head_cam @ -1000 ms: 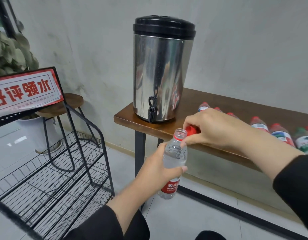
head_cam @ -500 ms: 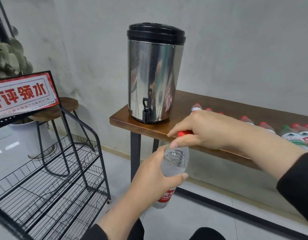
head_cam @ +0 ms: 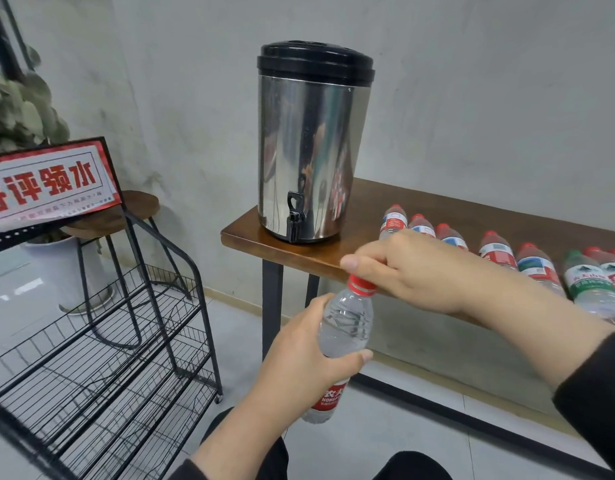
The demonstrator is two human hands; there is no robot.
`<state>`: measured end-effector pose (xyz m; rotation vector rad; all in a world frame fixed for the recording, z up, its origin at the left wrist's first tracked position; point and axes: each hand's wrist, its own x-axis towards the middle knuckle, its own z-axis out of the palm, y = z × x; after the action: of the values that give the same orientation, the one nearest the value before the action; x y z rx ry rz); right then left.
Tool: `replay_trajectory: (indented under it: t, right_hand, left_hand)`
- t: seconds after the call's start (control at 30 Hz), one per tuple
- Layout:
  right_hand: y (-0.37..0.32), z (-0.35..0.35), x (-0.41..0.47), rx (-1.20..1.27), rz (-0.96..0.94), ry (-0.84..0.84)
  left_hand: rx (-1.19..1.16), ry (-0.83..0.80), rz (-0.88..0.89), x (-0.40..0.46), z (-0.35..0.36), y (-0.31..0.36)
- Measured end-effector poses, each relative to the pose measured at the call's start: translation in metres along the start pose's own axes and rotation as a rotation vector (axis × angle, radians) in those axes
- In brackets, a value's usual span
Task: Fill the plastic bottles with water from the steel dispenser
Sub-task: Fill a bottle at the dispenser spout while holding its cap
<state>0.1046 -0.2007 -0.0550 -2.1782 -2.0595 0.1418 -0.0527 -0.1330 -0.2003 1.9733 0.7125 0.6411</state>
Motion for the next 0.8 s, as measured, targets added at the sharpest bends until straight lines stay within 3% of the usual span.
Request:
replay_trajectory:
  t: [0.1,0.3,0.43,0.6,0.8]
  right_hand:
    - [0.008,-0.003,-0.002,0.16,-0.071,-0.084]
    - [0.004,-0.001,-0.002,-0.05,0.079,0.054]
    - [0.013,0.001,-0.002,0.129,0.0,-0.005]
    - [0.013,0.011,0.005,0.159,0.051,0.162]
    - [0.017,0.013,0.008,0.221,-0.022,0.163]
  left_hand:
    - [-0.015,0.012,-0.006,0.002,-0.002,0.001]
    - [0.046,-0.024,-0.003,0.008,0.0,0.002]
    - [-0.048,-0.038,-0.06,0.008,-0.001,0.0]
    - [0.039,0.031,-0.017,0.011,0.004,0.003]
    - [-0.007,-0.061,-0.037,0.016,-0.002,0.008]
